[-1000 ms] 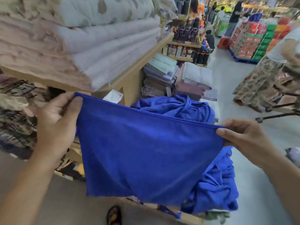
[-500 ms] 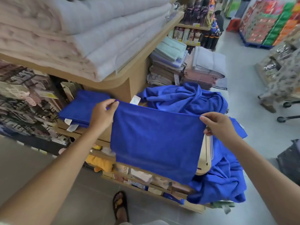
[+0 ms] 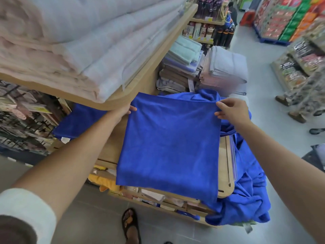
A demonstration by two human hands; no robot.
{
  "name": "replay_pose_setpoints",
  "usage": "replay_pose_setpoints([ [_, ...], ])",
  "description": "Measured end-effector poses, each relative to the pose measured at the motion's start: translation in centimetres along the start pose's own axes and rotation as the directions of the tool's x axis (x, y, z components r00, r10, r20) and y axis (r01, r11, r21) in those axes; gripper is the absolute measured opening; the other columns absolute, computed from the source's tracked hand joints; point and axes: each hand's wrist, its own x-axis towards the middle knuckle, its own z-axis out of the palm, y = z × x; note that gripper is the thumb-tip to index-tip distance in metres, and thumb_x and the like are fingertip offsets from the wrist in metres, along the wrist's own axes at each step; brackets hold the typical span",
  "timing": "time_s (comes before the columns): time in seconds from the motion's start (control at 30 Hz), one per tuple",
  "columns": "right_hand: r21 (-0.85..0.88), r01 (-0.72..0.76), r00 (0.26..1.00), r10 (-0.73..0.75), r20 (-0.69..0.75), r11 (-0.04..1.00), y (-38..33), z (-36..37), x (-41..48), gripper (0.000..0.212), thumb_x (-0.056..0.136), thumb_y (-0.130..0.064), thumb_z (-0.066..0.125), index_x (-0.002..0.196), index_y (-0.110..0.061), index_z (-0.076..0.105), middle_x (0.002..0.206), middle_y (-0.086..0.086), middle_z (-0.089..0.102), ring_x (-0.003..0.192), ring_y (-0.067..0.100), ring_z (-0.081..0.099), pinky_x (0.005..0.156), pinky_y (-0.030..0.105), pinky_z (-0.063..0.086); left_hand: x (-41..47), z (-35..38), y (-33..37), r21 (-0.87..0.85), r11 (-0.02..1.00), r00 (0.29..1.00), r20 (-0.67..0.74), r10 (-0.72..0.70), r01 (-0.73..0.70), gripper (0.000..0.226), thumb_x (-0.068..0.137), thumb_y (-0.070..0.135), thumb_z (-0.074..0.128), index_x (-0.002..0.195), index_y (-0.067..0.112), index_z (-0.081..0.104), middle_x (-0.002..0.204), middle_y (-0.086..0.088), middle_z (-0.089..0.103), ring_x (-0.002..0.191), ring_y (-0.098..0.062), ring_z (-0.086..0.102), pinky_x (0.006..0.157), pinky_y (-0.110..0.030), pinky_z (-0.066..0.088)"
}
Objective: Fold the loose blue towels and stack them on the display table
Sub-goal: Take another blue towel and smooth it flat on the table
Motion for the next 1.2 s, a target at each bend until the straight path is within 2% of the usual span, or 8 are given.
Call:
replay_pose_setpoints([
  [0.1,-0.060,0.018,1.000,-0.018,-0.014,0.998,-0.3,0.1,0.4,0.010,0.092,-0.027,0.075,0.083,-0.023,0.073,0.072,-0.006,0.075,0.058,0.014,0.074,0.049,0.021,0.055,0.5,0.1,0.3,0.000,1.000,0.999,0.044,0.009,-0.009,0.061,0.103,0.002,0.043,0.059,0.035,0.071,0.048,0.038,0.054,0.076,-0.008,0.052,0.061,-0.013,0.037],
  [0.3,-0.204,0.106,0.994,-0.108,-0.001,0.973,0.5,0.2,-0.3,0.014,0.092,-0.031,0.073,0.079,-0.029,0.071,0.071,-0.014,0.073,0.048,0.005,0.066,0.052,0.015,0.048,-0.2,-0.2,0.1,-0.121,0.993,1.000,0.021,-0.009,0.012,0.027,0.099,0.010,0.052,0.076,0.024,0.055,0.078,0.002,0.062,0.074,-0.019,0.050,0.058,-0.022,0.035],
  [0.4,-0.203,0.151,0.988,-0.152,0.012,0.967,0.6,-0.3,-1.7,0.010,0.092,-0.034,0.072,0.082,-0.031,0.072,0.076,-0.021,0.073,0.050,0.006,0.066,0.057,0.018,0.050,-1.8,-0.9,0.2,-0.135,0.990,0.999,0.035,0.037,-0.032,0.026,0.104,0.017,0.046,0.084,0.027,0.059,0.080,0.004,0.062,0.069,-0.009,0.053,0.058,-0.022,0.035],
  [0.57,-0.173,0.250,0.968,-0.246,0.045,0.953,-0.3,-2.5,-6.1,0.009,0.092,-0.036,0.073,0.083,-0.037,0.071,0.083,-0.023,0.071,0.046,0.006,0.061,0.050,0.014,0.047,-5.1,-3.6,-0.5,-0.108,0.987,0.993,-0.037,0.116,-0.120,0.019,0.102,0.024,0.054,0.100,0.011,0.069,0.085,-0.010,0.066,0.074,-0.020,0.055,0.062,-0.028,0.039],
  [0.73,-0.093,0.350,0.932,-0.336,0.140,0.932,0.3,-4.8,-12.0,0.010,0.090,-0.030,0.077,0.088,-0.038,0.070,0.074,-0.018,0.069,0.049,0.010,0.056,0.048,0.018,0.047,-11.2,-7.2,-2.3,-0.024,0.945,0.945,-0.049,0.324,-0.325,0.008,0.097,0.030,0.067,0.101,0.032,0.074,0.059,0.014,0.064,0.039,-0.003,0.048,0.041,-0.015,0.037],
  [0.9,-0.117,0.509,0.837,-0.458,0.301,0.853,3.5,-5.1,-18.3,0.006,0.085,-0.037,0.073,0.089,-0.036,0.068,0.088,-0.014,0.065,0.053,0.010,0.050,0.054,0.012,0.039,-16.6,-9.2,-8.6,0.011,0.938,0.936,0.068,0.345,-0.347,0.029,0.094,0.011,0.069,0.098,0.039,0.076,0.116,0.016,0.066,0.067,-0.009,0.066,0.059,-0.017,0.052],
  [0.97,-0.216,0.574,0.790,-0.466,0.398,0.790,5.8,-4.9,-20.2,0.009,0.087,-0.033,0.075,0.089,-0.037,0.066,0.093,-0.016,0.064,0.056,0.011,0.053,0.056,0.017,0.043,-18.2,-9.1,-11.5,0.112,0.936,0.936,0.157,0.315,-0.334,0.027,0.092,0.015,0.074,0.096,0.041,0.076,0.120,0.018,0.062,0.086,-0.007,0.066,0.073,-0.023,0.055],
  [1.2,-0.454,0.659,0.718,-0.324,0.615,0.599,10.2,-4.1,-23.3,0.011,0.089,-0.043,0.072,0.087,-0.038,0.063,0.099,-0.025,0.059,0.055,0.004,0.051,0.050,0.030,0.050,-20.4,-7.2,-17.3,0.366,0.861,0.924,0.279,0.261,-0.353,0.040,0.087,0.018,0.078,0.102,0.054,0.070,0.123,0.028,0.053,0.074,-0.007,0.060,0.075,-0.028,0.052],
])
